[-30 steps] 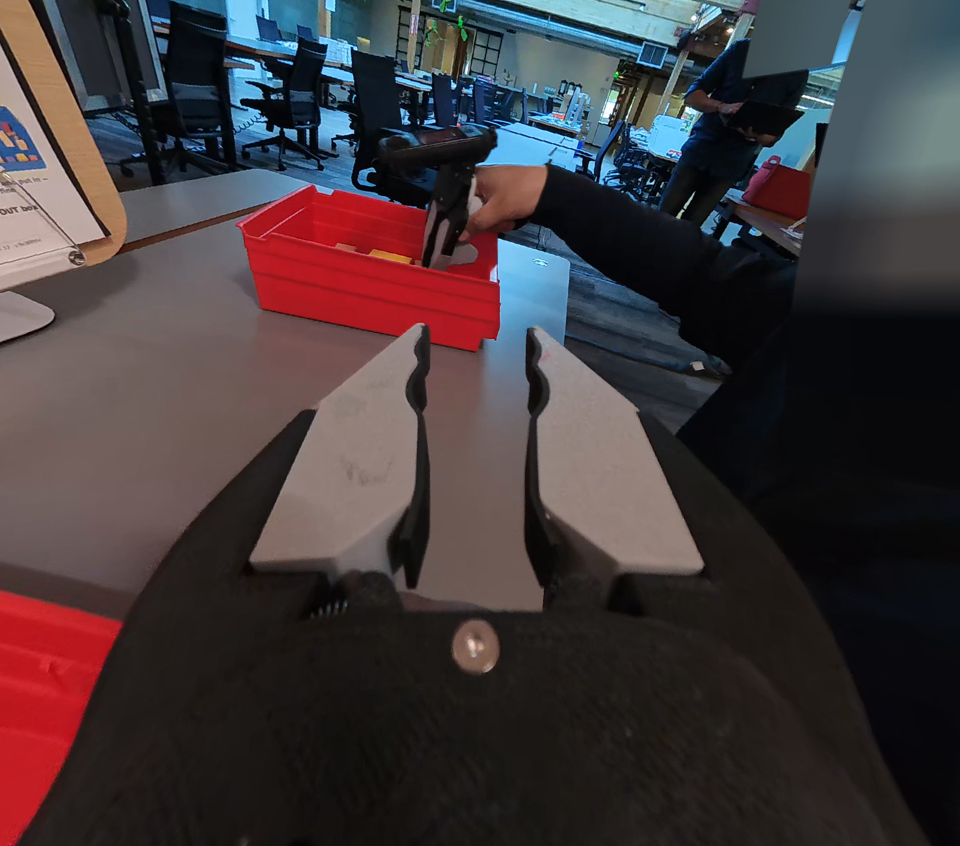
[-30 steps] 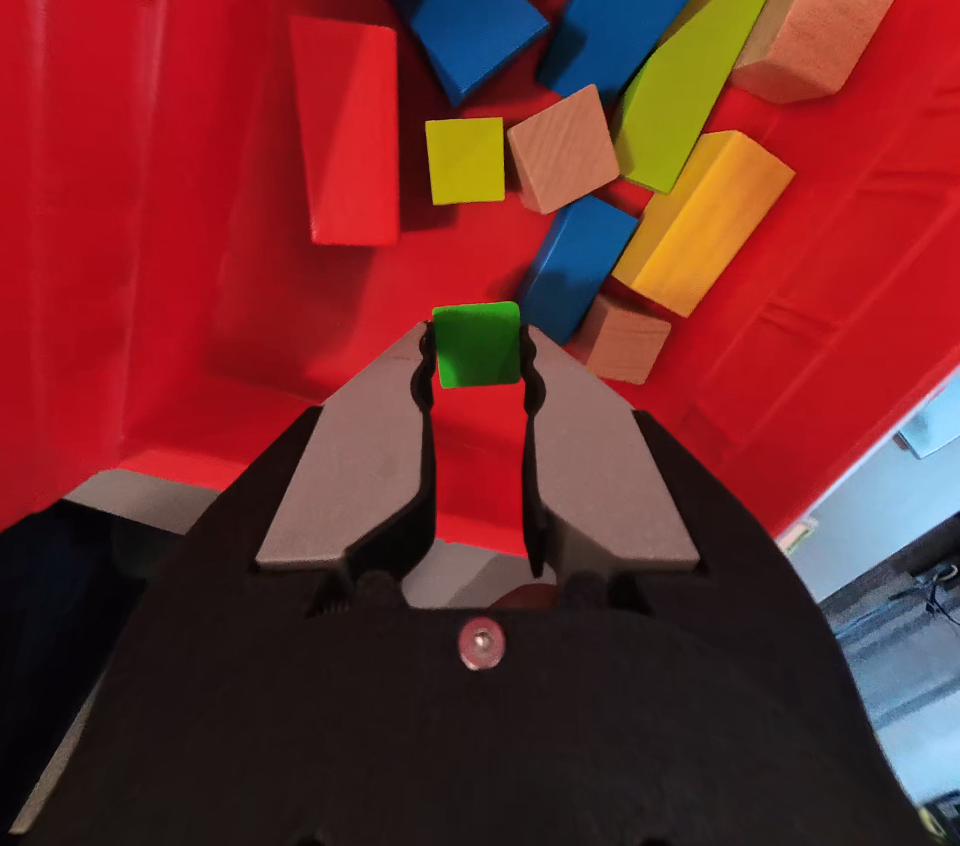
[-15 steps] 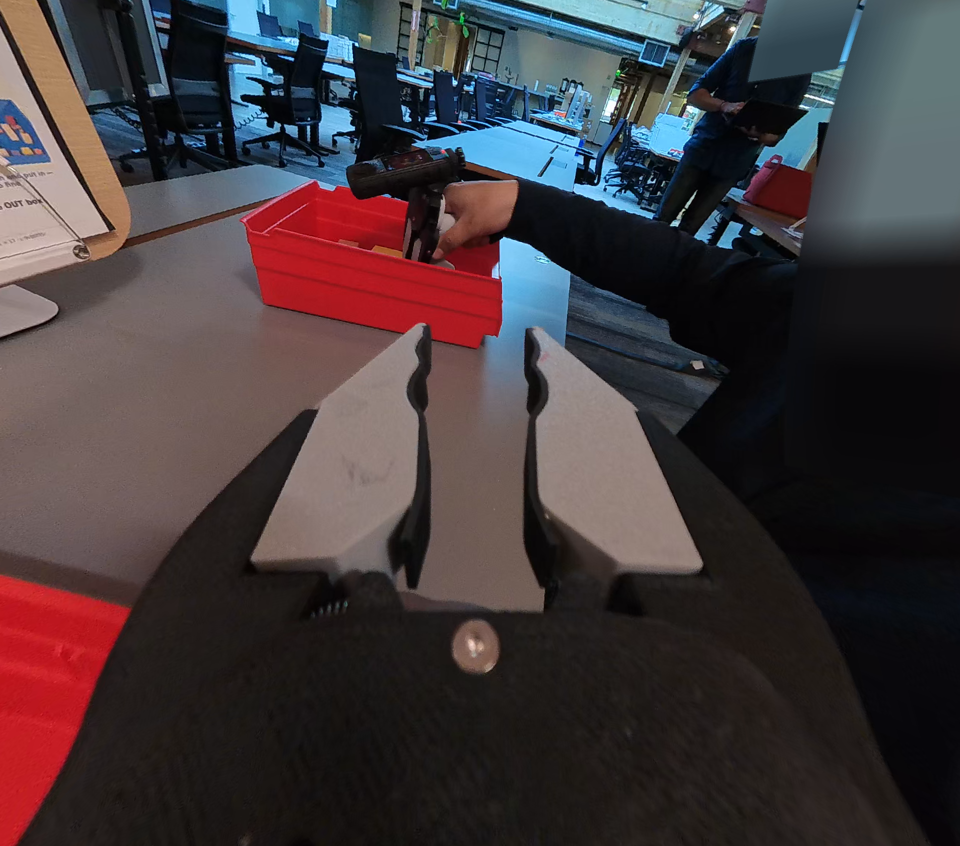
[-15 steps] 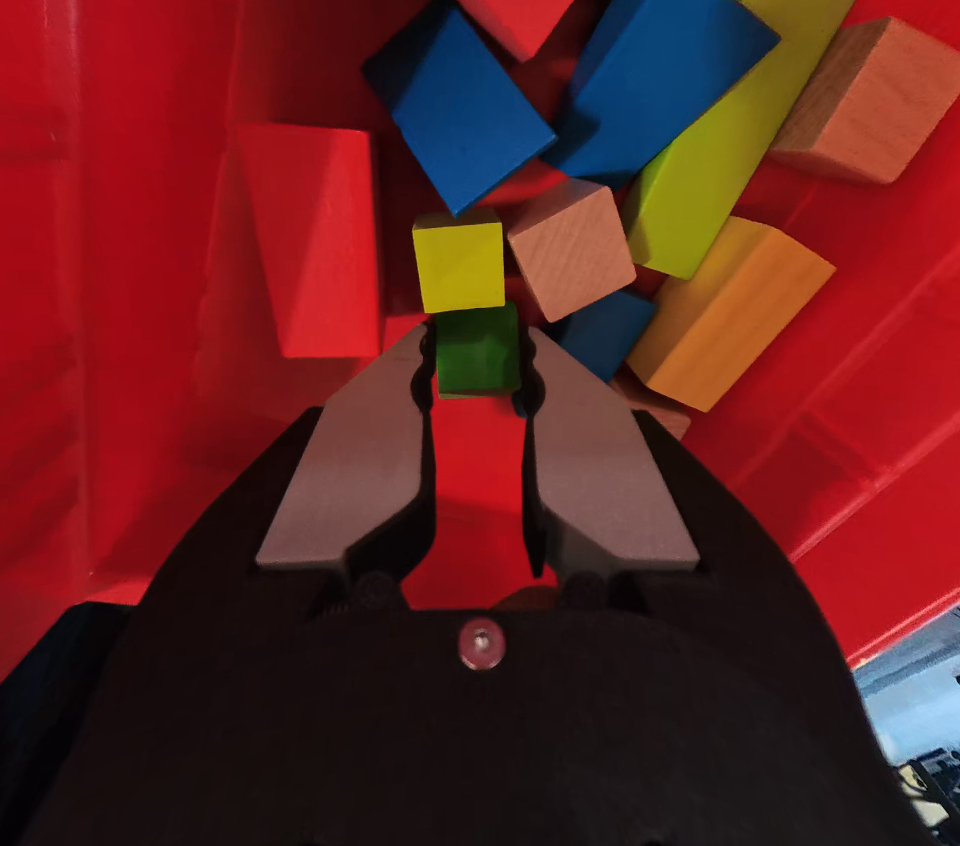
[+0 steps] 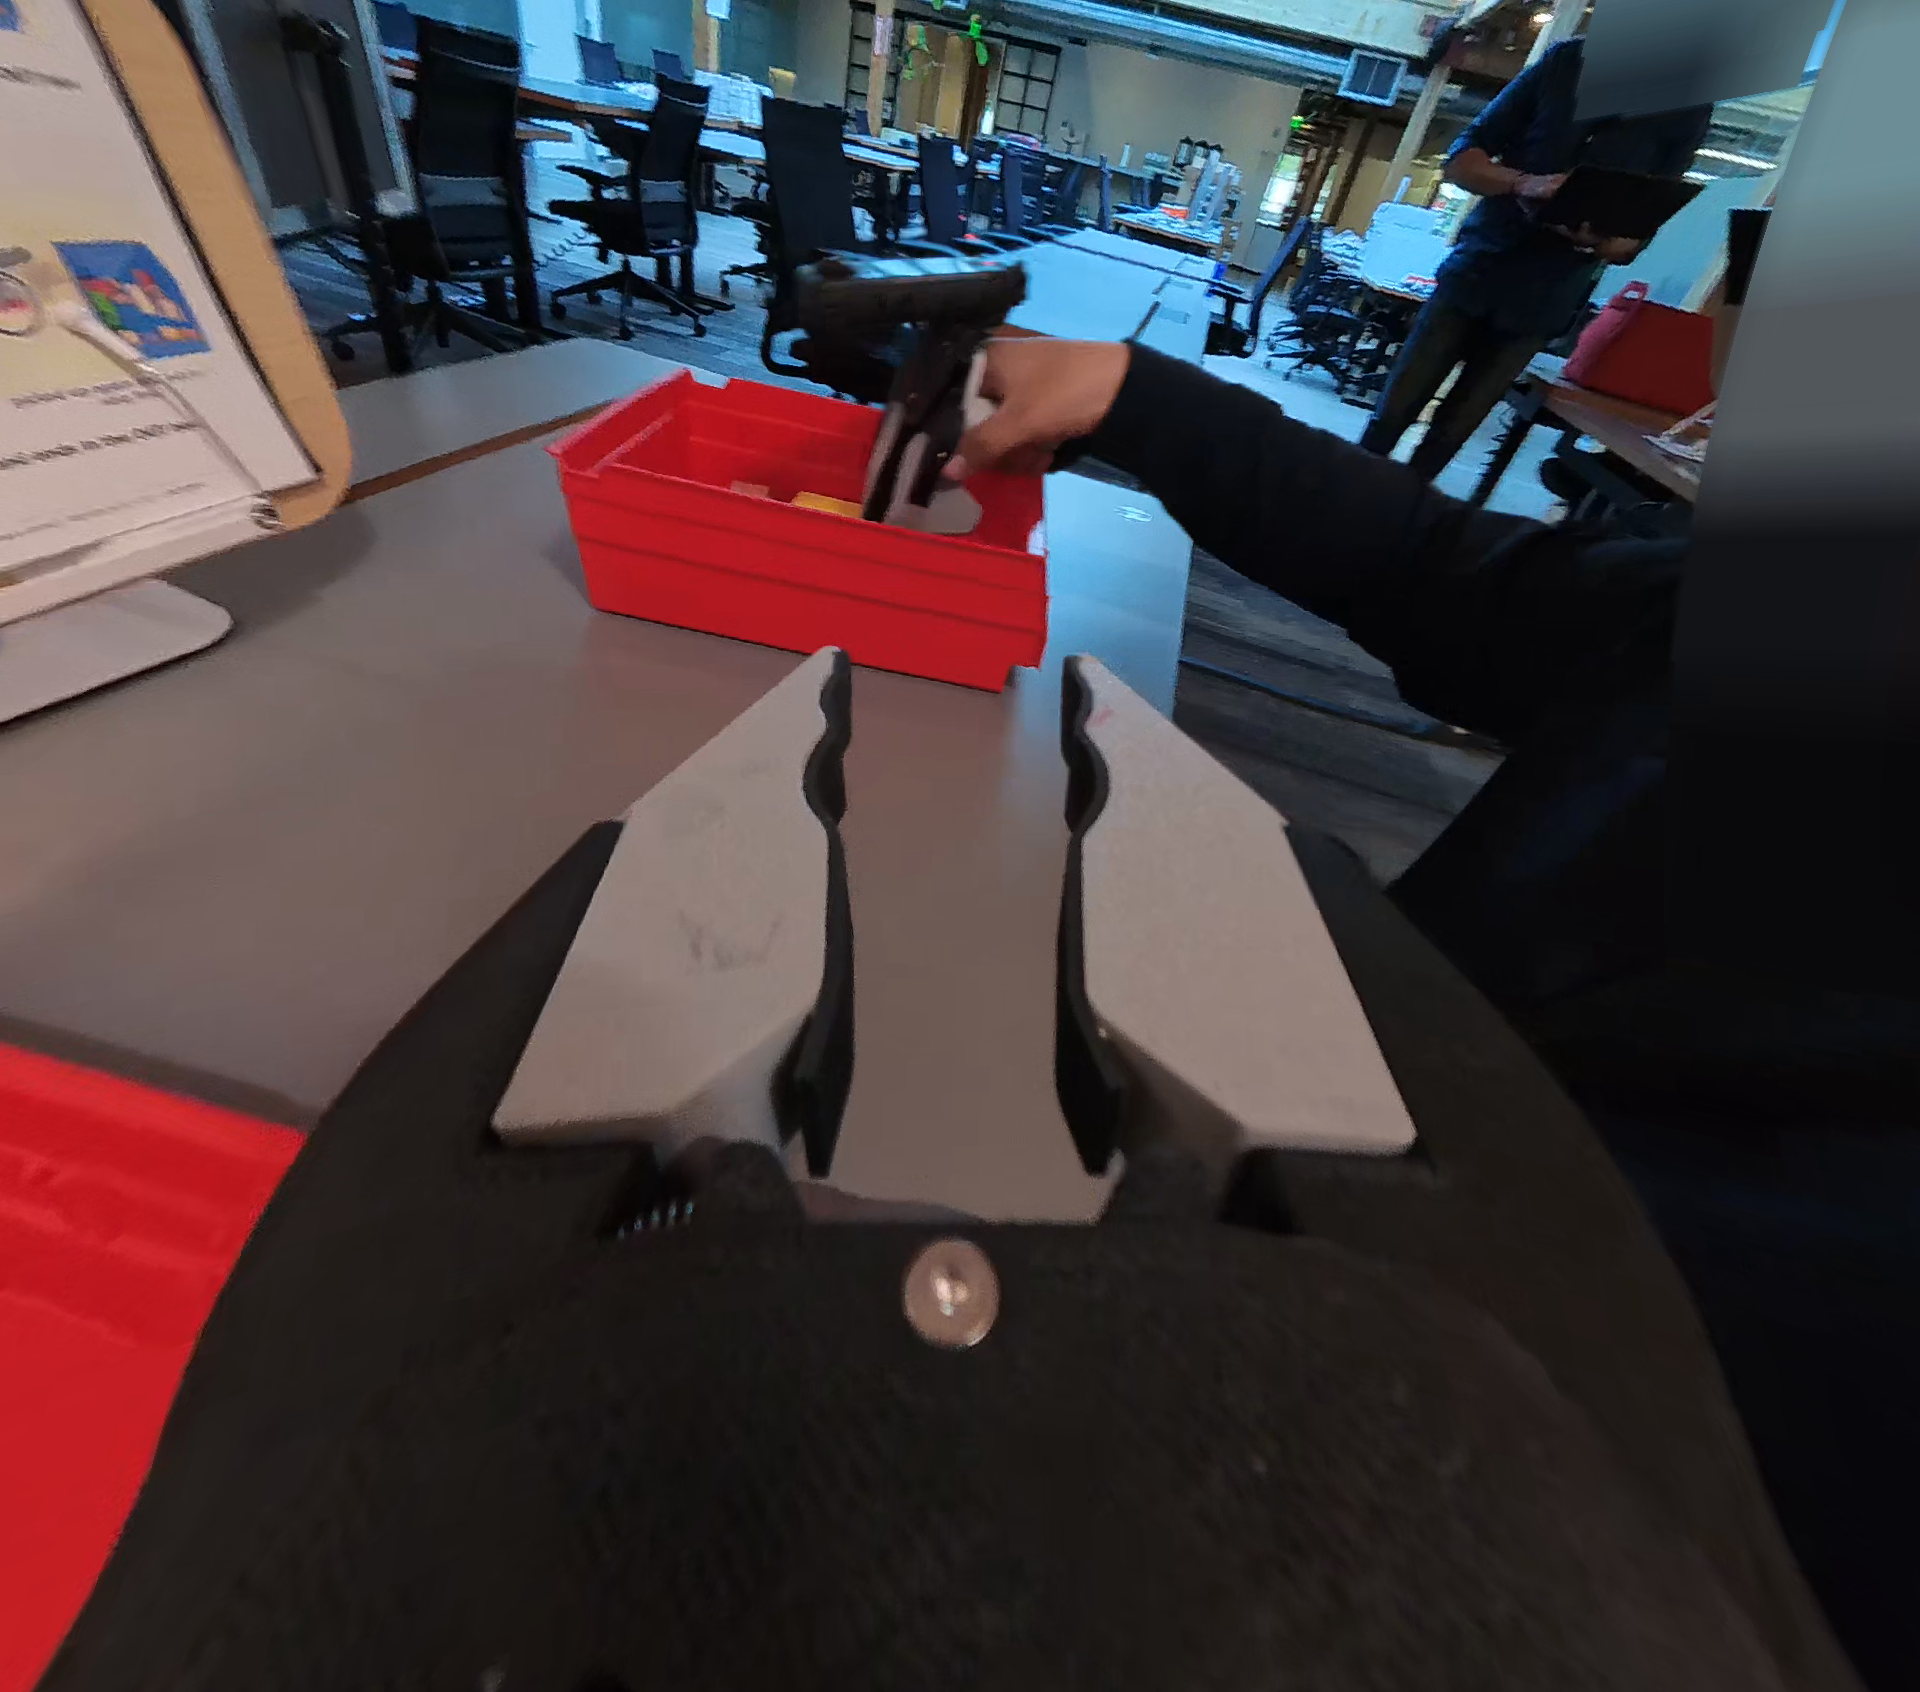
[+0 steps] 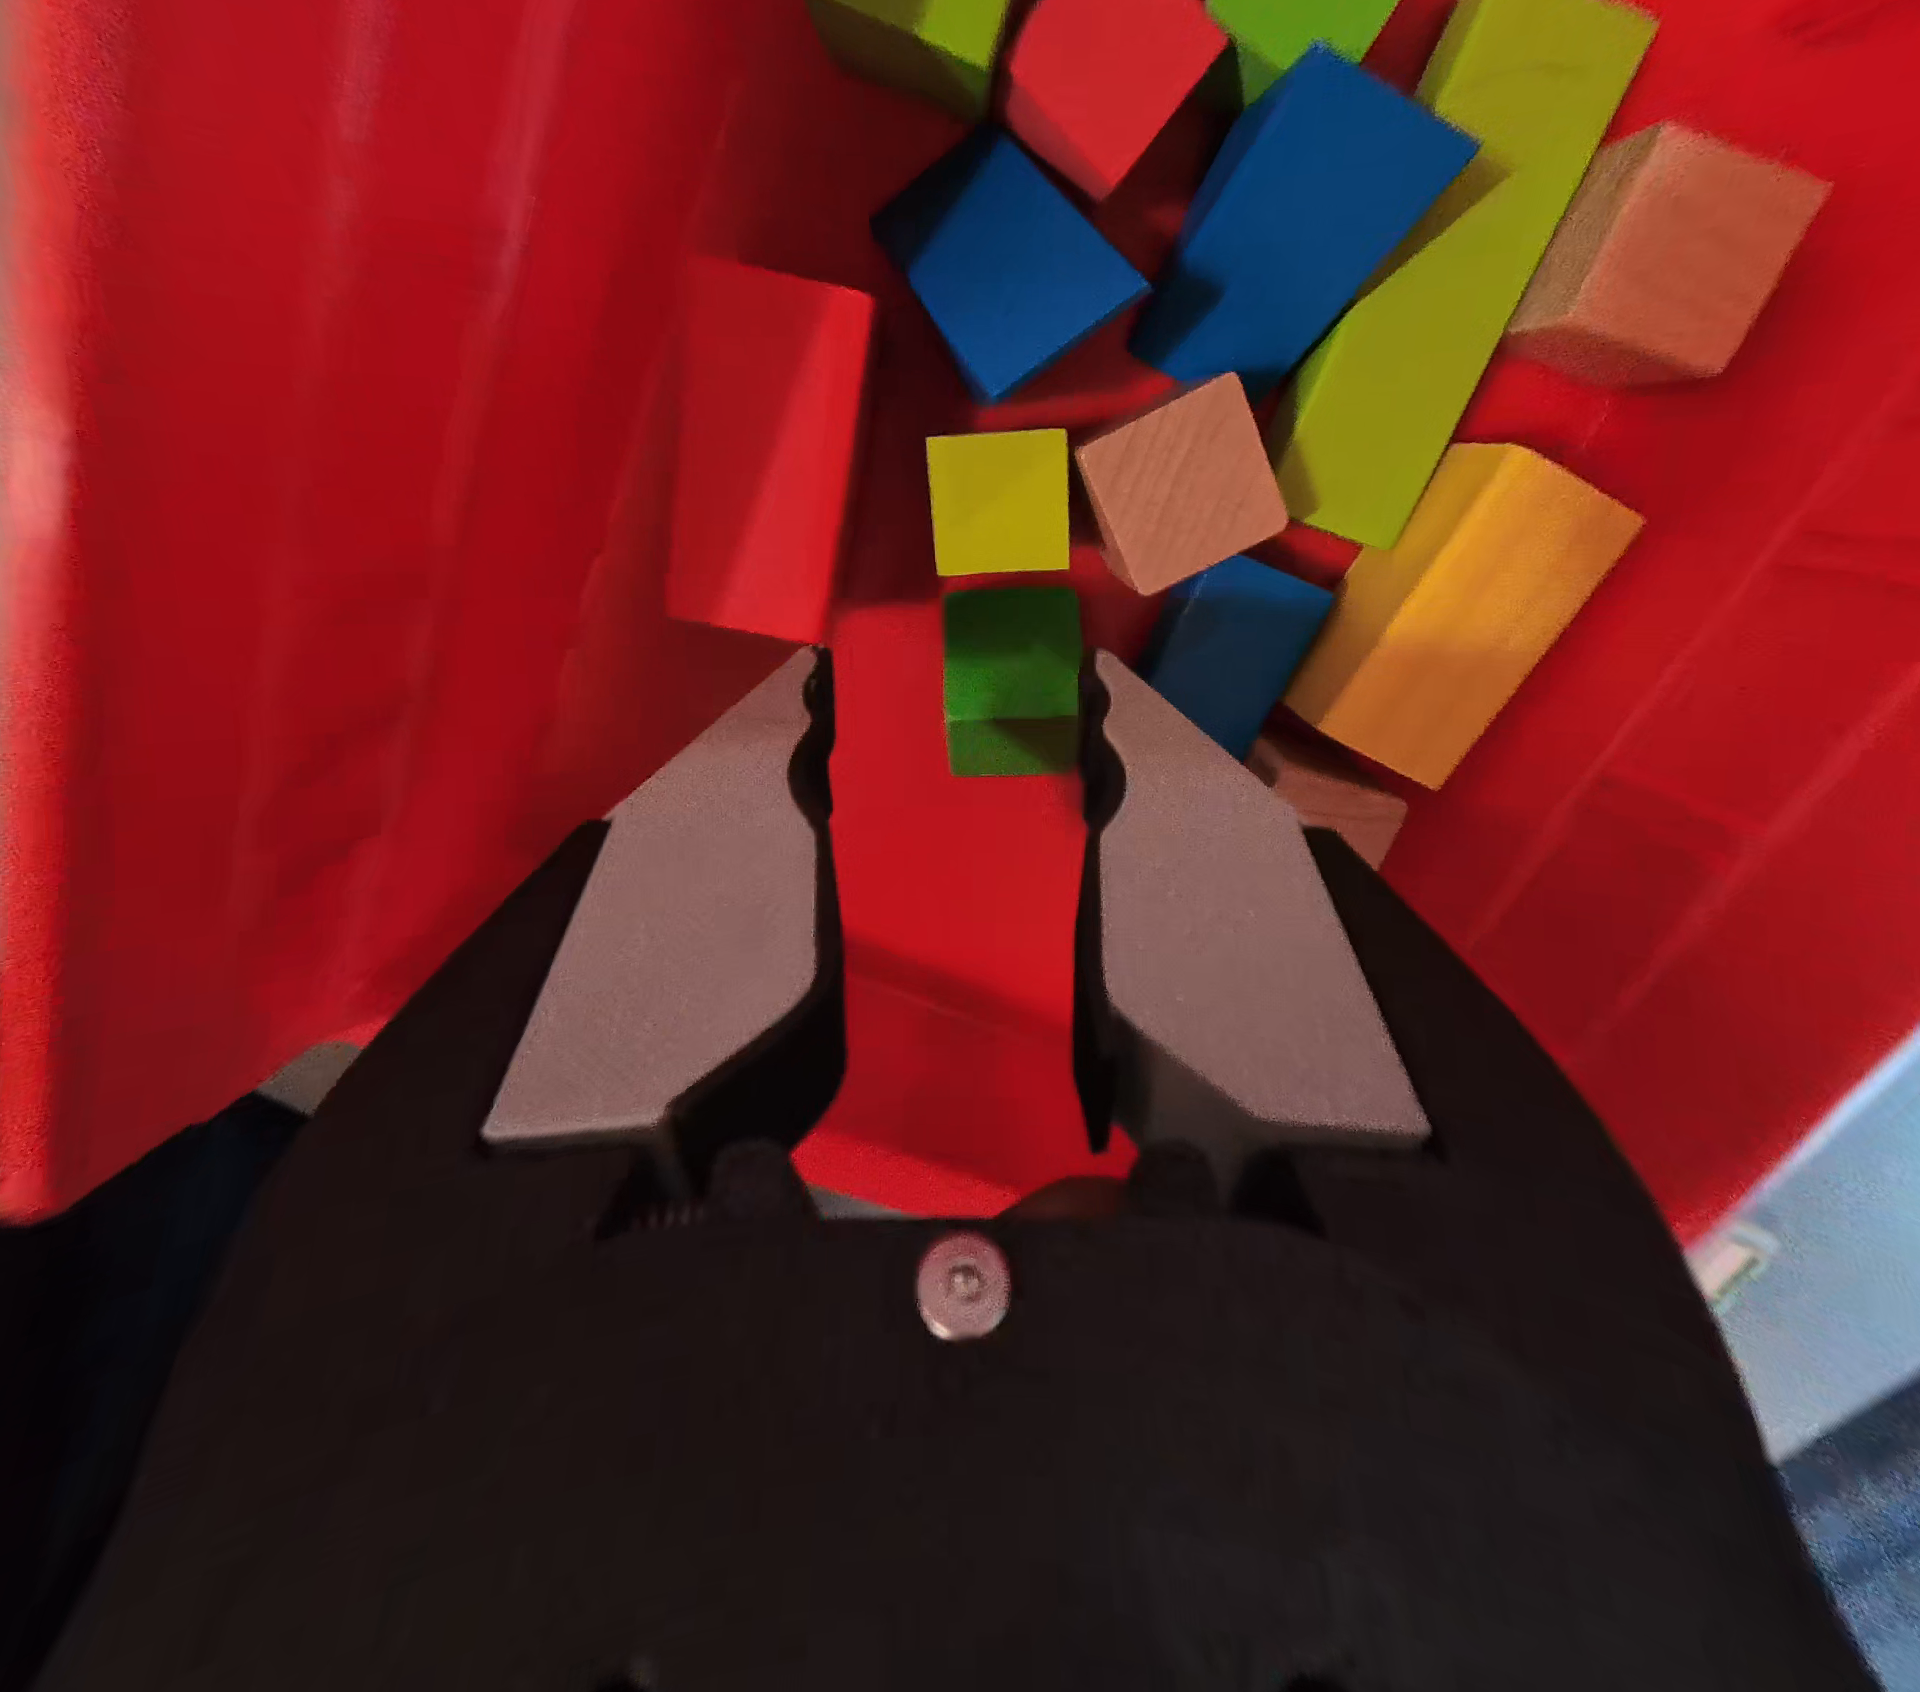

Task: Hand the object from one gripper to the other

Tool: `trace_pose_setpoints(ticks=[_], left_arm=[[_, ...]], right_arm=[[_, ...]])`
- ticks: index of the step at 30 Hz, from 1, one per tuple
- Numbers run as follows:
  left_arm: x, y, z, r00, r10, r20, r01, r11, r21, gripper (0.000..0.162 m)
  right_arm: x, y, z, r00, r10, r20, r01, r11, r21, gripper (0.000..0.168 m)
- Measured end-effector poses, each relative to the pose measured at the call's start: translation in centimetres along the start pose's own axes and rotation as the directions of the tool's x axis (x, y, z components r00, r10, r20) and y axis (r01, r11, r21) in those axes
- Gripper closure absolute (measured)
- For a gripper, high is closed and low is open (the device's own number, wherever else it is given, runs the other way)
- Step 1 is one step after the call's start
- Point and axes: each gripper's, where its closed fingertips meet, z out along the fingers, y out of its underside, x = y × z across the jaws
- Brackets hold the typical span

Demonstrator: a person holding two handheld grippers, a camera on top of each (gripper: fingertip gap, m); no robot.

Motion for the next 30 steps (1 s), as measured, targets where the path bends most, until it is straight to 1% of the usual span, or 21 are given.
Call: trace_pose_setpoints(ticks=[2, 4, 6, 8, 11, 13, 14, 15, 16, 17, 18, 19, 20, 21, 24, 26, 28, 30], left_arm=[[-1.2, -0.8, -1.5, 0.998, 0.015, 0.067, -0.017, 1.000, 0.018, 0.123], [-3.2, -1.5, -3.7, 0.985, 0.018, 0.174, -0.023, 0.999, 0.032, 0.123], [-5.9, -2.0, -6.5, 0.949, 0.013, 0.314, -0.028, 0.999, 0.044, 0.127], [-8.8, -2.4, -9.0, 0.905, 0.004, 0.426, -0.017, 0.999, 0.028, 0.128], [-14.1, -2.0, -11.4, 0.834, 0.000, 0.552, 0.063, 0.993, -0.096, 0.125], [-17.8, -0.7, -12.0, 0.801, 0.026, 0.599, 0.137, 0.965, -0.225, 0.121], [-19.5, 0.3, -12.0, 0.797, 0.058, 0.602, 0.164, 0.937, -0.308, 0.117], [-20.6, 1.3, -11.8, 0.815, 0.114, 0.568, 0.160, 0.898, -0.410, 0.117], [-21.4, 2.1, -11.7, 0.843, 0.200, 0.500, 0.108, 0.847, -0.520, 0.118], [-22.2, 2.8, -11.8, 0.849, 0.311, 0.426, 0.026, 0.782, -0.623, 0.118], [-22.7, 3.7, -12.0, 0.852, 0.413, 0.322, -0.062, 0.690, -0.721, 0.119], [-23.1, 5.0, -12.3, 0.853, 0.480, 0.206, -0.131, 0.579, -0.805, 0.119], [-23.8, 6.2, -12.8, 0.840, 0.530, 0.118, -0.174, 0.468, -0.866, 0.119], [-24.9, 7.1, -13.4, 0.827, 0.558, 0.068, -0.179, 0.376, -0.909, 0.120], [-27.5, 9.8, -14.8, 0.829, 0.559, -0.021, -0.127, 0.151, -0.980, 0.111], [-29.1, 10.6, -14.8, 0.789, 0.602, -0.118, -0.169, 0.029, -0.985, 0.111], [-30.2, 11.3, -14.3, 0.775, 0.608, -0.170, -0.186, -0.036, -0.982, 0.110], [-30.6, 12.3, -14.2, 0.800, 0.569, -0.191, -0.178, -0.079, -0.981, 0.108]], right_arm=[[-0.9, -0.9, -2.2, 0.999, -0.003, 0.036, 0.000, 0.995, 0.102, 0.123], [-1.8, -1.9, -4.9, 0.999, -0.024, 0.049, 0.013, 0.975, 0.222, 0.123], [-3.1, -3.0, -8.2, 0.998, -0.052, 0.044, 0.033, 0.931, 0.363, 0.123], [-5.2, -4.1, -11.9, 0.994, -0.088, 0.059, 0.047, 0.861, 0.507, 0.124], [-9.6, -5.4, -16.7, 0.979, -0.189, 0.077, 0.087, 0.726, 0.682, 0.124], [-12.7, -5.9, -18.6, 0.962, -0.261, 0.082, 0.111, 0.648, 0.754, 0.124], [-14.3, -6.0, -19.0, 0.949, -0.302, 0.088, 0.125, 0.620, 0.774, 0.124], [-15.9, -6.1, -19.1, 0.933, -0.346, 0.098, 0.139, 0.598, 0.789, 0.124], [-17.4, -6.2, -19.2, 0.913, -0.393, 0.109, 0.152, 0.575, 0.804, 0.124], [-18.9, -6.2, -19.3, 0.890, -0.440, 0.122, 0.160, 0.551, 0.819, 0.125], [-20.2, -6.3, -19.4, 0.866, -0.480, 0.141, 0.161, 0.533, 0.830, 0.126], [-21.3, -6.3, -19.3, 0.844, -0.511, 0.162, 0.159, 0.526, 0.835, 0.126], [-22.1, -6.4, -19.1, 0.826, -0.536, 0.176, 0.161, 0.523, 0.837, 0.125], [-22.7, -6.4, -18.9, 0.812, -0.556, 0.180, 0.168, 0.517, 0.839, 0.125], [-23.6, -6.9, -18.3, 0.786, -0.589, 0.187, 0.178, 0.506, 0.844, 0.125], [-23.7, -7.2, -18.1, 0.772, -0.603, 0.199, 0.173, 0.501, 0.848, 0.125], [-23.5, -7.4, -17.9, 0.767, -0.610, 0.198, 0.172, 0.494, 0.852, 0.125], [-23.1, -7.6, -17.9, 0.769, -0.607, 0.202, 0.155, 0.483, 0.861, 0.126]])
